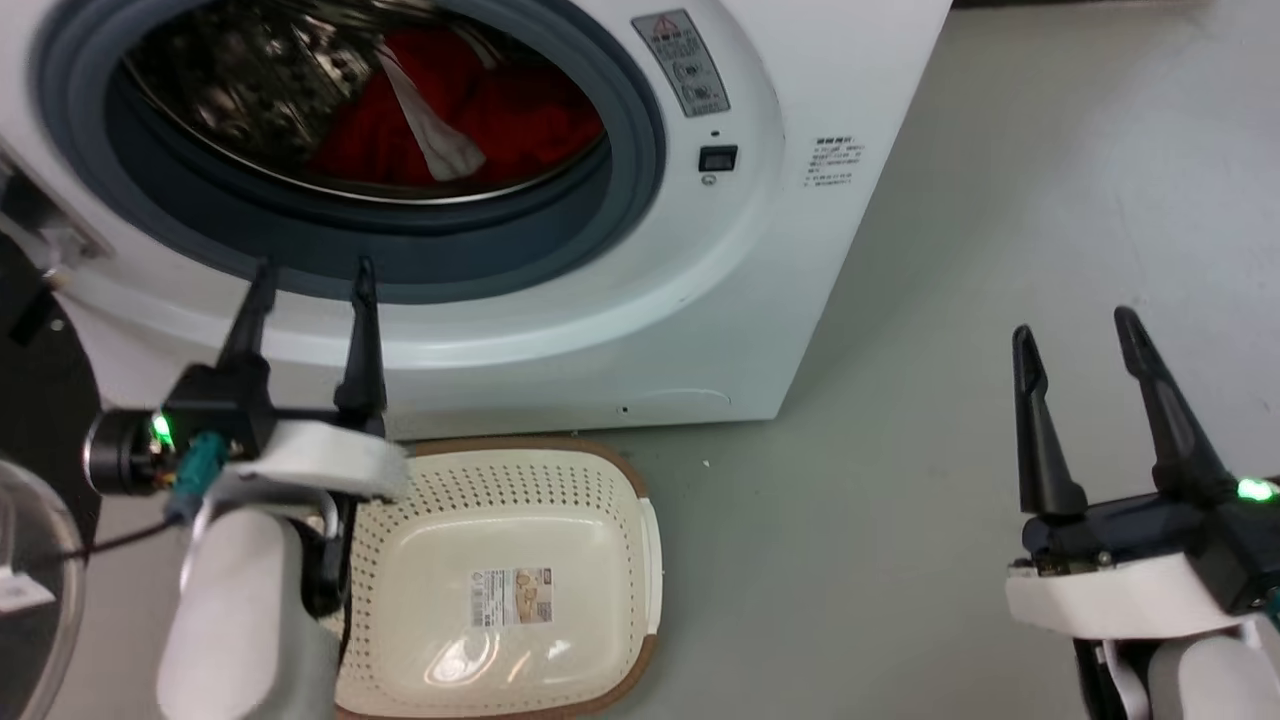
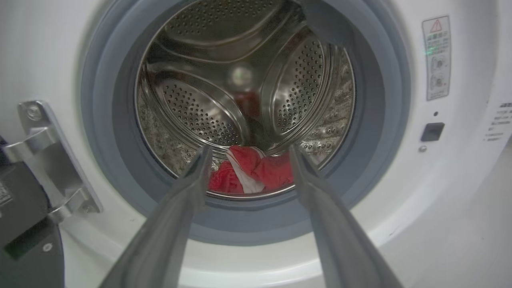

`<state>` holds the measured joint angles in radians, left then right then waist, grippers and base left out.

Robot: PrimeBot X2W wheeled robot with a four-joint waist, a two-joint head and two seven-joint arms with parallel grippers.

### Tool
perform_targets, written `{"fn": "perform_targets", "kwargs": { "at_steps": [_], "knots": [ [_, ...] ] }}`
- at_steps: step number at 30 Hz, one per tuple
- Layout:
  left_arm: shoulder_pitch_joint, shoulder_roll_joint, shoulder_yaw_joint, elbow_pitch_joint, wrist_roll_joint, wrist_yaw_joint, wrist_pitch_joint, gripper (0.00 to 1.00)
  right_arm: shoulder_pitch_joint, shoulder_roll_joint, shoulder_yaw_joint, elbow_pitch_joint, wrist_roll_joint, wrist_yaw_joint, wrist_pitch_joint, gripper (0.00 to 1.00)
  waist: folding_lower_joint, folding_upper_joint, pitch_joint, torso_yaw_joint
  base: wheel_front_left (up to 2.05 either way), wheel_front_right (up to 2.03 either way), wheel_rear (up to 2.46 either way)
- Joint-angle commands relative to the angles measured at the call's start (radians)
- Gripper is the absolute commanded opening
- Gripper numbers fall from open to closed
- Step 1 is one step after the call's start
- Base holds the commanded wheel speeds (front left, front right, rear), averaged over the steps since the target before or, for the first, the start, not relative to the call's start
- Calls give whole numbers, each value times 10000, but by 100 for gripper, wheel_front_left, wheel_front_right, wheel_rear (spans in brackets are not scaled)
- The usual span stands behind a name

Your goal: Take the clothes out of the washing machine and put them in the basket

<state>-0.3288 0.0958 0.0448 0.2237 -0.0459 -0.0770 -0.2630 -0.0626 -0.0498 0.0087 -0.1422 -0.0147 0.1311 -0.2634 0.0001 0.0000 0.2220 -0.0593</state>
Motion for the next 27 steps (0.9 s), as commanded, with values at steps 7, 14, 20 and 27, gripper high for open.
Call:
{"fn": "perform_targets", "kwargs": {
  "at_steps": [7, 14, 20, 27],
  "knots": [
    [-3189, 1159, 156, 1664, 276, -284, -28, 100, -1238, -5, -84, -574, 466, -7, -21, 100, -1, 0, 2794, -1291, 0, 0, 0],
    [-5751, 2147, 13, 3014, 465, -389, -28, 100, -1942, 1, -193, -971, 883, -7, -20, 100, -1, 0, 4285, -1838, 0, 0, 0],
    [-7850, 2737, -56, 4375, 617, -321, -28, 100, -2408, 0, -335, -1386, 1174, -7, -21, 100, -1, 0, 5380, -1991, 0, 0, 0],
    [-10438, 3676, -608, 6125, 1073, -433, 824, 100, -2756, -2, -453, -1782, 1421, -7, -20, 100, -1, 0, 6369, -2102, 0, 0, 0]
  ]
}}
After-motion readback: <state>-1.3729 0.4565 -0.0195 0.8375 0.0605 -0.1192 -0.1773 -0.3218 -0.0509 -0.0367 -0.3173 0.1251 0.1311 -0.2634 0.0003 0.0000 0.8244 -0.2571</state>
